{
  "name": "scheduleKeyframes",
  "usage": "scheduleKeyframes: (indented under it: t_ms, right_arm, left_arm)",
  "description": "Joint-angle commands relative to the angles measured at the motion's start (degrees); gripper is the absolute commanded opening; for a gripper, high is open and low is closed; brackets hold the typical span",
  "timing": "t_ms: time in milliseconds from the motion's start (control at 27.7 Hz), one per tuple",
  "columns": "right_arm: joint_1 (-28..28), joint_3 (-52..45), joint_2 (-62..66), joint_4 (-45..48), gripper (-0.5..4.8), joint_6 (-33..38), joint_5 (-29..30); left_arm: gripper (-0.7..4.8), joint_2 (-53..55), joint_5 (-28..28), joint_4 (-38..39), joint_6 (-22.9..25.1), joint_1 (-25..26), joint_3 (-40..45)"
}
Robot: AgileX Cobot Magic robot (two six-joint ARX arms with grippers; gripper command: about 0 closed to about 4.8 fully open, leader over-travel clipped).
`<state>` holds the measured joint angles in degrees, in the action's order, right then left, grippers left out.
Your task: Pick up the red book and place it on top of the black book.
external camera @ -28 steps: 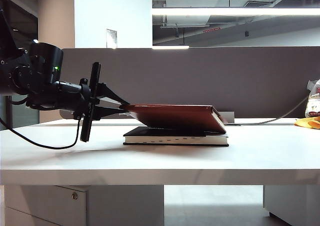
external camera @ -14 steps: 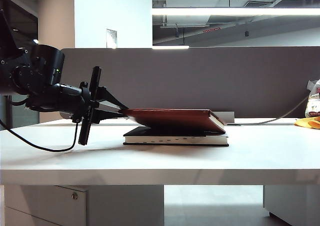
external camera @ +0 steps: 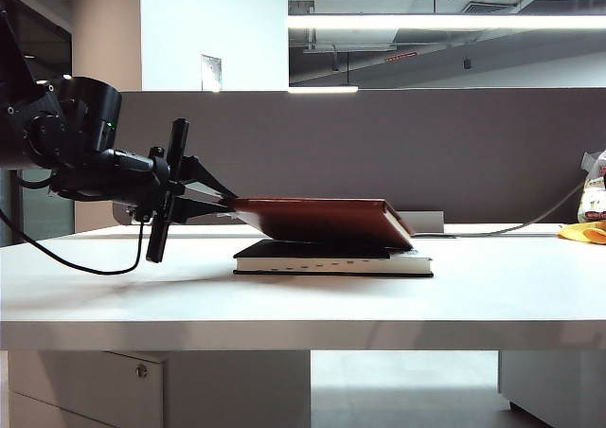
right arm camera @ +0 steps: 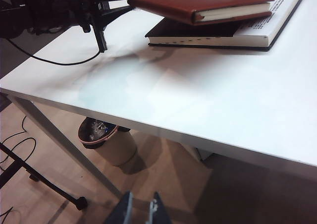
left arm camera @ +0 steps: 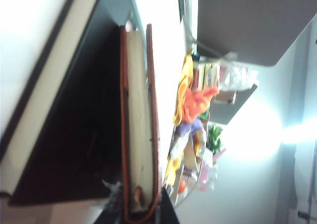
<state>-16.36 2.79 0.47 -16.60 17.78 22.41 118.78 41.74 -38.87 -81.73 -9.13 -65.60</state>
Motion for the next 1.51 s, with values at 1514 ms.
scheduleKeyframes:
  t_ms: [1514]
  right_arm:
    - [-0.04,0.35,0.07,0.07,0.53,1.55,0.9]
  left_arm:
    - [1.56,0.02,-0.59,5.9,4.83,-0.85,-3.56]
